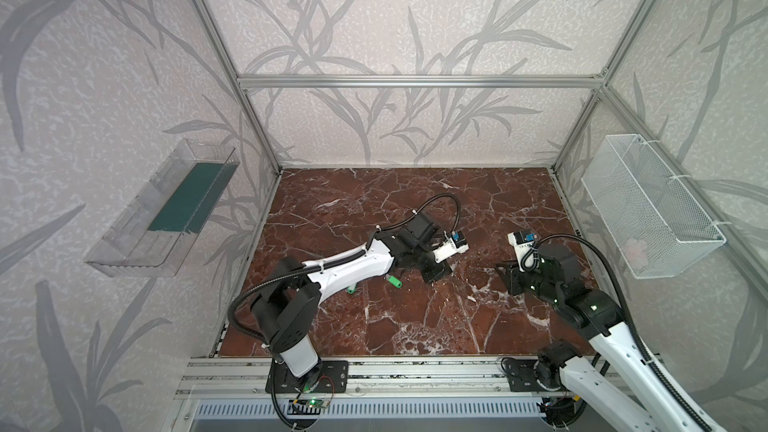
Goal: Put the keys on the keyring
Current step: 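Grasp a split ring on the silver plate with the left gripper and lift, then bring the lifted plate toward the right gripper while the right gripper grasps its ring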
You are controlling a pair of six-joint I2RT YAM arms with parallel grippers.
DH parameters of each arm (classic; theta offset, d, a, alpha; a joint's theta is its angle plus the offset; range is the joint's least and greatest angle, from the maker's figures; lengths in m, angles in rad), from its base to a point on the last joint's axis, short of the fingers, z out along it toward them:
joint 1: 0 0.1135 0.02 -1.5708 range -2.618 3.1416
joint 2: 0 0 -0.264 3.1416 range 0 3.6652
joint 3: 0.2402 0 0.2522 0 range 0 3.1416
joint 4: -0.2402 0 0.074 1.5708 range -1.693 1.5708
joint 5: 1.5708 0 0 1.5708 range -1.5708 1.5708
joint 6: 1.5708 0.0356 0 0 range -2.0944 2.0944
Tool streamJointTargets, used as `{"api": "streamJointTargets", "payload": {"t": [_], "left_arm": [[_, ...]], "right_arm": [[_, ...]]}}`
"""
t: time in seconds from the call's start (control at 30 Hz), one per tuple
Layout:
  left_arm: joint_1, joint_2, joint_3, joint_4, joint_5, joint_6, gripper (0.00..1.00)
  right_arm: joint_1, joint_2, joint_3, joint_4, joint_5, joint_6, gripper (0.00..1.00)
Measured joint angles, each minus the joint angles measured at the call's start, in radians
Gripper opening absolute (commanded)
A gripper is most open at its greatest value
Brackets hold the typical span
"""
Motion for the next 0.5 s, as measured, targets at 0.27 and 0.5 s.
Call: {"api": "streamJointTargets", "payload": {"t": [0.27,0.5], "left_arm": [[0.034,-0.153,-0.153,0.226,0.090,0.032,0.00],[0.041,-0.220,-0.238,0.382,0.173,0.084,0.00]], "right_arm": [[0.005,-0.093,-0.143,0.228,-0.189,-0.090,0.27],[0.011,-0.085,-0.158,0.352,-0.318,-0.196,0.27]]}}
